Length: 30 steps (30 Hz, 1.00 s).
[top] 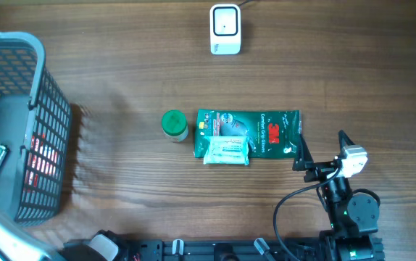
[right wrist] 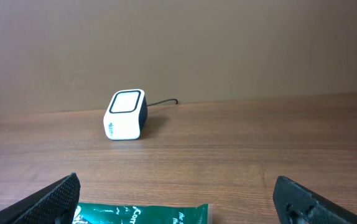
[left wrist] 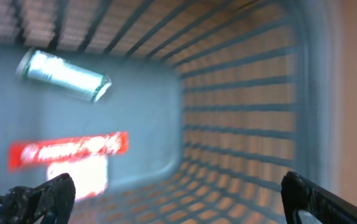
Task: Scan the item barcode
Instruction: 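Grasp the green barcoded box in the basket and place it on the glove pack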
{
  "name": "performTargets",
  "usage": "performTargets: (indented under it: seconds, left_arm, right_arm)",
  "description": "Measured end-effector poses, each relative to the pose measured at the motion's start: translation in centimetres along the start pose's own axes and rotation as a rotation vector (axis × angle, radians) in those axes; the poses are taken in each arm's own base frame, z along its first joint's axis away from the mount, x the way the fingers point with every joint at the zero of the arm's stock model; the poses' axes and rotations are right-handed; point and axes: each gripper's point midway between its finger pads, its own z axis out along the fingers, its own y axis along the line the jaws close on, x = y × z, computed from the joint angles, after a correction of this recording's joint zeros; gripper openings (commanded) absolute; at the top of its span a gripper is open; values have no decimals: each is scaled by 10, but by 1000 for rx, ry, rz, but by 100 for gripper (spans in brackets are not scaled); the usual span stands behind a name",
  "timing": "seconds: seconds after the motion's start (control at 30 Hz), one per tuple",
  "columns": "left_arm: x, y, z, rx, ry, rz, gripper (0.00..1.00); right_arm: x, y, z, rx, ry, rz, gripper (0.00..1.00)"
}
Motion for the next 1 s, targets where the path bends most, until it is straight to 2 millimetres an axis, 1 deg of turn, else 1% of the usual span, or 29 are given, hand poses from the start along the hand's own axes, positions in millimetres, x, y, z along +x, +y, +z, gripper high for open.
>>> performTargets:
  seconds: [0.07, 0.17, 0.27, 0.33, 0.43, 0.47, 0.57, 0.63, 0.67, 0.7, 0.73, 0.77, 0.8, 0.87, 0.9, 0.93, 1.0]
  left_arm:
    - [8, 32, 31, -161, 62, -143, 100]
    - [0, 49, 56, -256, 32, -294, 100]
    - [-6, 74, 81, -379, -17, -412, 100]
    - [-10, 91, 102, -459, -48, -446, 100]
    - [-13, 109, 128, -533, -76, -459, 100]
    - [-10, 120, 142, -575, -67, -456, 100]
    - [5, 136, 171, -649, -29, -439, 100]
    - [18, 143, 186, -688, -4, -415, 100]
    - [21, 145, 190, -701, 3, -408, 100]
    - [23, 149, 193, -717, 5, -403, 96]
    - [24, 153, 195, -733, 4, -399, 88]
    - [25, 158, 197, -752, 0, -393, 69]
    - [25, 160, 197, -762, -5, -389, 57]
    - [24, 163, 196, -771, -3, -365, 45]
    - [24, 163, 196, -772, -1, -355, 34]
    - [24, 163, 196, -773, 8, -327, 30]
    - [24, 164, 196, -776, 22, -283, 29]
  right_arm:
    - [0, 0, 0, 0, 0, 0, 100]
    - [0, 0, 0, 0, 0, 0, 100]
    - [0, 0, 0, 0, 0, 0, 100]
    - [0, 0, 0, 0, 0, 0, 100]
    - [0, 0, 0, 0, 0, 0, 100]
    - [0, 0, 0, 0, 0, 0, 100]
    - [0, 0, 0, 0, 0, 0, 100]
    - [0, 0, 0, 0, 0, 0, 100]
    - [0, 0, 0, 0, 0, 0, 100]
    - [0, 0, 0, 0, 0, 0, 100]
    - [0, 0, 0, 0, 0, 0, 100]
    - [0, 0, 0, 0, 0, 0, 100]
    - [0, 0, 0, 0, 0, 0, 99]
    - [0, 0, 0, -1, 0, 0, 100]
    - [0, 0, 0, -1, 0, 0, 100]
    - [0, 0, 0, 0, 0, 0, 100]
    - [0, 0, 0, -1, 0, 0, 100]
